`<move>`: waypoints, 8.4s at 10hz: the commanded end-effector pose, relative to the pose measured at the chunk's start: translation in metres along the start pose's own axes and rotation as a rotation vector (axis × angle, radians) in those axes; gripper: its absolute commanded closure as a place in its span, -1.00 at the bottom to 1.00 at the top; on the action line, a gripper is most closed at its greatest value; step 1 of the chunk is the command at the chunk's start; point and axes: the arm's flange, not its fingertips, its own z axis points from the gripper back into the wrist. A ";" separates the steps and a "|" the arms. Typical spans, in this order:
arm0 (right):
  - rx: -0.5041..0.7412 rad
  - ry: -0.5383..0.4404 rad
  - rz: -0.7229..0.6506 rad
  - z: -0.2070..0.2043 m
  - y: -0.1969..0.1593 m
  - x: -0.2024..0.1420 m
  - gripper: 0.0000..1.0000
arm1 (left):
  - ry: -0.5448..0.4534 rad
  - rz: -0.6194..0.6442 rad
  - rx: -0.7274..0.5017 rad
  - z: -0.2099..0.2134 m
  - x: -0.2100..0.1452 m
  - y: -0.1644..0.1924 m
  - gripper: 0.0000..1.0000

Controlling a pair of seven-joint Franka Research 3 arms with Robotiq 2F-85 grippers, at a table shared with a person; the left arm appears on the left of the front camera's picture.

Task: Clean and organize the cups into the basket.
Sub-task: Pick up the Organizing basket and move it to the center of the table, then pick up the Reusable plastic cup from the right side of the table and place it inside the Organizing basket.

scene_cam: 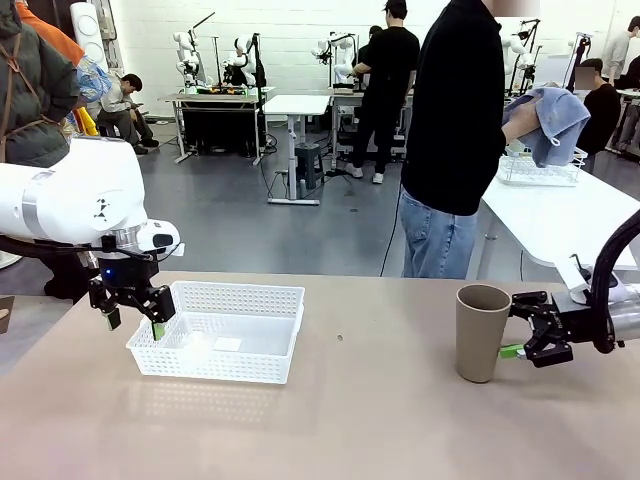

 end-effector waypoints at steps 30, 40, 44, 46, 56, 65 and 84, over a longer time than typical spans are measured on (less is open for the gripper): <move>0.162 -0.025 -0.067 -0.043 0.001 0.007 1.00 | 0.105 0.042 -0.003 -0.025 0.022 -0.003 1.00; -0.154 -0.003 -0.073 0.124 0.110 0.192 1.00 | 0.053 0.211 0.024 0.012 0.012 -0.138 1.00; -0.164 -0.001 -0.048 0.132 0.105 0.199 1.00 | 0.026 0.241 0.045 0.015 0.020 -0.202 1.00; -0.164 -0.001 -0.048 0.132 0.105 0.199 1.00 | -0.003 0.253 0.040 0.026 0.027 -0.233 1.00; -0.164 -0.001 -0.048 0.132 0.105 0.199 1.00 | 0.071 0.244 0.078 0.000 0.041 -0.254 1.00; -0.132 0.710 -0.036 -0.036 0.035 0.344 -0.66 | 0.071 0.244 0.078 0.000 0.041 -0.254 1.00; 0.120 0.974 0.082 -0.238 0.034 0.299 -0.66 | 0.071 0.244 0.078 0.000 0.041 -0.254 1.00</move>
